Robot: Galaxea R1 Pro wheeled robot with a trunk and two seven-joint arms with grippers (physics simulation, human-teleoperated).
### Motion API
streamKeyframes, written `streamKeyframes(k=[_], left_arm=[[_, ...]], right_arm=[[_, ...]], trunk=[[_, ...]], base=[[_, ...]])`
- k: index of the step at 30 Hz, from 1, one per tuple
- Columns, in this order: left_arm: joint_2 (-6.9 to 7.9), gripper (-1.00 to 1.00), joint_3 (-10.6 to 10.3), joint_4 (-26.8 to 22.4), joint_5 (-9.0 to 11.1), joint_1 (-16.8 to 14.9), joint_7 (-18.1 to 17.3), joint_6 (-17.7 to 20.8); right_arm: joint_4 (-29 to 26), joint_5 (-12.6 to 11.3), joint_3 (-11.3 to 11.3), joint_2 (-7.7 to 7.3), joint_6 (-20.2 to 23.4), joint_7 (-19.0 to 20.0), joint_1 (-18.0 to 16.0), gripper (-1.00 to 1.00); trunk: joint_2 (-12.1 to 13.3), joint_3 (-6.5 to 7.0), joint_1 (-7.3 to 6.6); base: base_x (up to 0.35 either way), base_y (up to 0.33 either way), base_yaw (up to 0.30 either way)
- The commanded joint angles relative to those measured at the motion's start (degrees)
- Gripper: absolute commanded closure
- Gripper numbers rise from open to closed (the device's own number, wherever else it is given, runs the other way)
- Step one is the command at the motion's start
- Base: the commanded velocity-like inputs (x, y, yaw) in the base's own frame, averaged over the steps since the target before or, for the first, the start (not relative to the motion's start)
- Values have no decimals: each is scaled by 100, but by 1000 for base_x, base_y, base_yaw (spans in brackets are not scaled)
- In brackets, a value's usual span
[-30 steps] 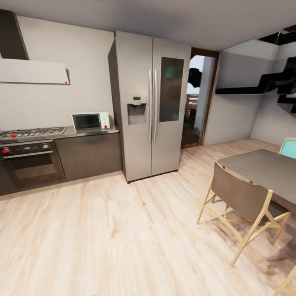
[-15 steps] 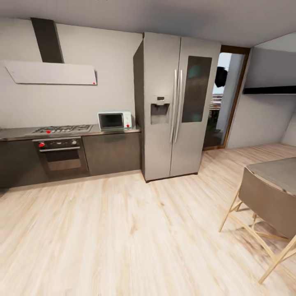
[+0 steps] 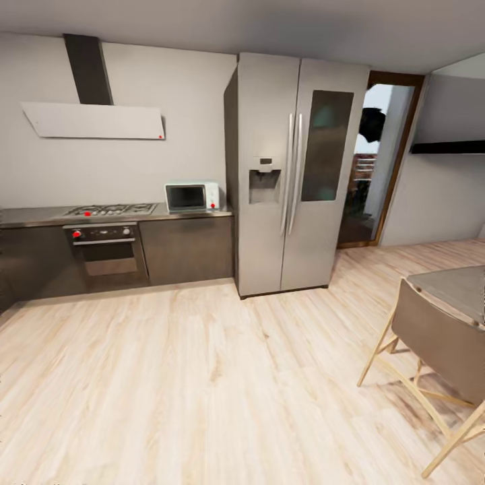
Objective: Pick up the poster from the kitchen countertop and hang it on one of the wall nails in the kitchen.
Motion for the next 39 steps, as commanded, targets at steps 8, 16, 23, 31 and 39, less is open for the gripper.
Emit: streamKeyframes(k=[8,16,23,31,39], left_arm=[[-6,-100,27,-11,-57,1,2,-8],[-4,-100,27,-11,-57,1,8,-8],[-4,-100,34,-11,-57,1,8,-8],[-3,-100,35,-11,-57,1,8,-8],[-3,-100,36,-11,-57,1,8,-8]], right_arm=[[25,62,77,6,-24,-107,-6,-100],[28,69,96,26,-26,-554,-7,-100],[28,70,103,28,-26,-581,-5,-100],[28,70,106,60,-26,-591,-5,-100],[28,70,106,71,-26,-594,-8,-100]], trunk=[[-3,-24,0],[-3,-47,0],[-3,-66,0],[-3,-88,0],[-3,-111,0]], base=[[0,-156,201],[0,-10,262],[0,-1,267],[0,0,267],[0,0,267]])
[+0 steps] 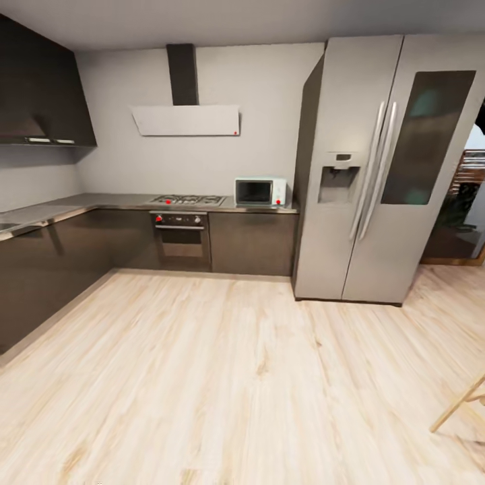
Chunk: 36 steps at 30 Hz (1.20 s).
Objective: Pick up the poster from the kitchen countertop and hang it on one of the wall nails in the kitchen.
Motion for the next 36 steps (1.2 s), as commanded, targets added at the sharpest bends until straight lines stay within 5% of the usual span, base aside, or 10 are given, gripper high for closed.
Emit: streamKeyframes(k=[1,11,36], left_arm=[[-9,-100,24,-8,-60,1,0,-8],[-8,-100,24,-8,-60,1,0,0],[-7,-100,24,-4,-60,1,0,1]], right_arm=[[5,41,36,-2,-2,-40,-4,-100],[5,41,37,-5,0,-34,-4,-100],[1,50,45,-8,-2,-25,-2,-100]], trunk=[[-3,-7,0],[-3,-33,0],[-3,-78,0]], base=[[0,0,267],[28,59,246],[72,277,220]])
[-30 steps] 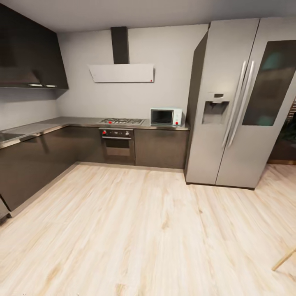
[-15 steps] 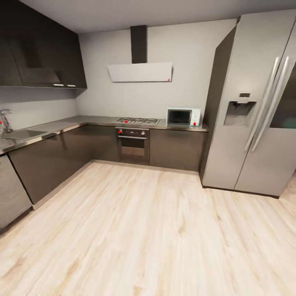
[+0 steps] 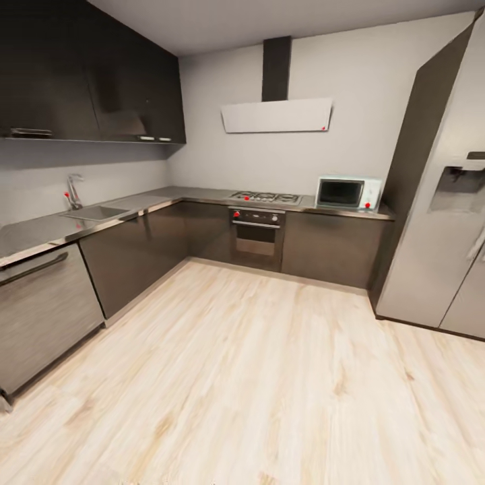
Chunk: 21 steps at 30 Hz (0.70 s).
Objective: Pick up the poster from the kitchen countertop and hang it on one of the wall nails in the kitchen.
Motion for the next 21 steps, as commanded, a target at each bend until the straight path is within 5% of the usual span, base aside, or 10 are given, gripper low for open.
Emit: streamKeyframes(k=[1,11,21], left_arm=[[-6,-100,21,-5,-60,0,0,-7],[-6,-100,21,-2,-60,0,0,-14],[-6,-100,21,-3,-60,0,0,-24]], right_arm=[[5,42,32,-3,-3,-45,-4,-100],[7,42,31,-4,-7,-52,-6,-100],[8,42,32,-2,2,-44,-5,-100]], trunk=[[-3,-7,0],[-3,-35,0],[-3,-51,0]], base=[[6,294,274],[-44,218,273],[-176,-144,144]])
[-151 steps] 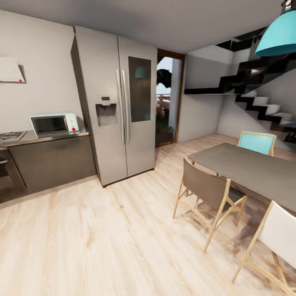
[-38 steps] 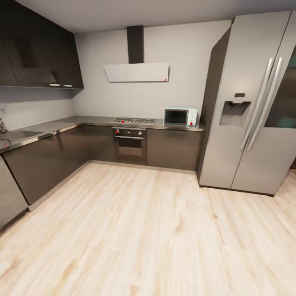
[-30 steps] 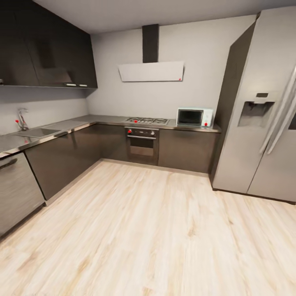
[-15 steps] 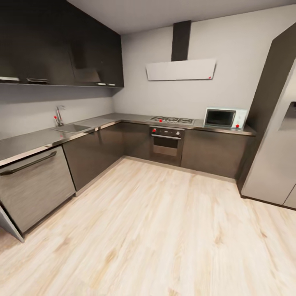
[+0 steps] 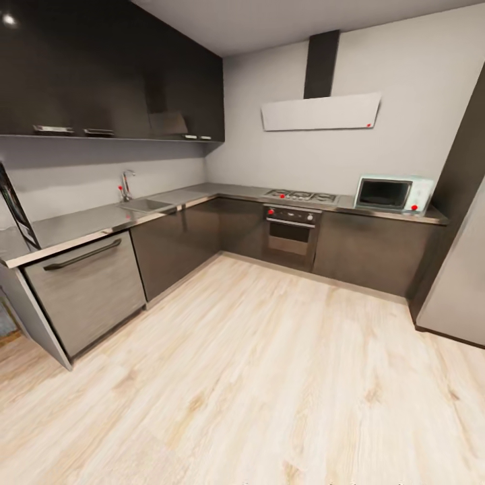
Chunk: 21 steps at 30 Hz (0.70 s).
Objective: Pick up the poster from the kitchen countertop and hang it on one of the wall nails in the kitchen.
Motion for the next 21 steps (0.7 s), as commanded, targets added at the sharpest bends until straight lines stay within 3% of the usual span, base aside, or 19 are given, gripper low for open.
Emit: streamKeyframes(k=[1,13,21], left_arm=[[-8,-100,25,-9,-60,1,0,-9],[-8,-100,25,-12,-58,1,0,0],[-7,-100,95,-10,-52,1,0,0]], right_arm=[[5,42,36,-2,-4,-45,-3,-100],[5,54,36,42,-15,-63,-4,-100],[5,67,36,73,-15,-224,-2,-100]], trunk=[[-3,-5,-2],[-3,-5,-2],[-3,-5,-2]], base=[[-139,-134,225],[-23,-10,272],[0,230,281]])
